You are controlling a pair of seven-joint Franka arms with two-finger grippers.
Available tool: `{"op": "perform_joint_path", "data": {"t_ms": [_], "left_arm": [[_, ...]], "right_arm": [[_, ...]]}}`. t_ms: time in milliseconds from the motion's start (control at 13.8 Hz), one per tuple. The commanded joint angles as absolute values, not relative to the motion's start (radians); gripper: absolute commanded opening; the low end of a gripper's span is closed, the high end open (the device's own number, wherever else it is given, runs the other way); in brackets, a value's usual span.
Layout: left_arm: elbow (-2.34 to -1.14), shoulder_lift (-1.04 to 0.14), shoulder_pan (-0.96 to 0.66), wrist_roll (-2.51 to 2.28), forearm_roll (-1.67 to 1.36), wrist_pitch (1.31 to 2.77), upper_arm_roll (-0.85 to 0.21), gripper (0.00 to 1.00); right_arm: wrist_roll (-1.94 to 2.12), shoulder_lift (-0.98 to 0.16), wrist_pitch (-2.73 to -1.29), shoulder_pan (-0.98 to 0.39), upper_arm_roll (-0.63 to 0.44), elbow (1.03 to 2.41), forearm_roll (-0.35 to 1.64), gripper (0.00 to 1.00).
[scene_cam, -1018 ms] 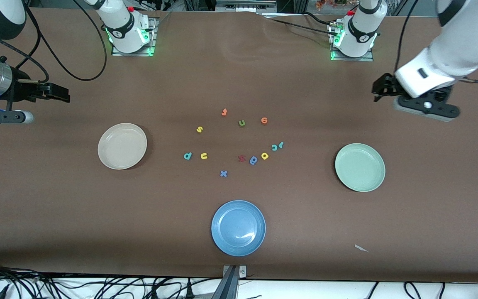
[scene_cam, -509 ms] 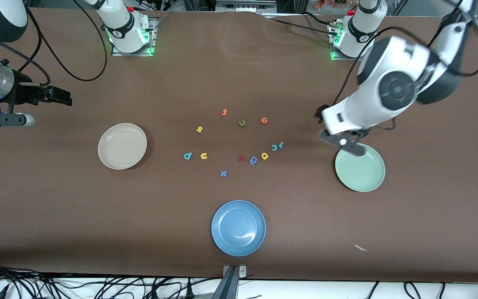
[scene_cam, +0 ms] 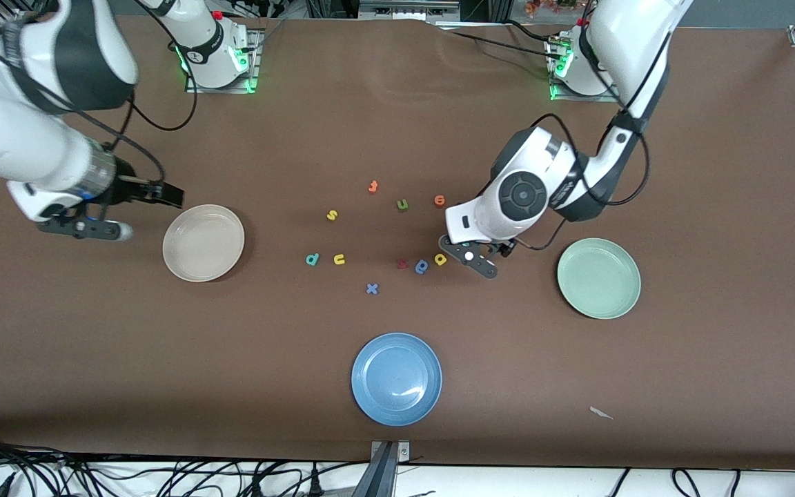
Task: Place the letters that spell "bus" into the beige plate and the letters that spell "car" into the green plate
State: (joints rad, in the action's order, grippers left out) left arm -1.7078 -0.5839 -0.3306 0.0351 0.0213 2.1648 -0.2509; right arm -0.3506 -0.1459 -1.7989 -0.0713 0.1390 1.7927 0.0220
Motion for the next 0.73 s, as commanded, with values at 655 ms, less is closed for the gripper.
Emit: {"op": "perform_joint_path", "data": {"t_ms": [655], "left_arm": [[-1.789, -0.681, -0.384, -0.229, 0.287, 2.290, -0.250, 0.78]], "right_arm": [[-1.058, -0.579, -2.372, -0.276, 0.209, 1.814, -0.090, 1.00]]}}
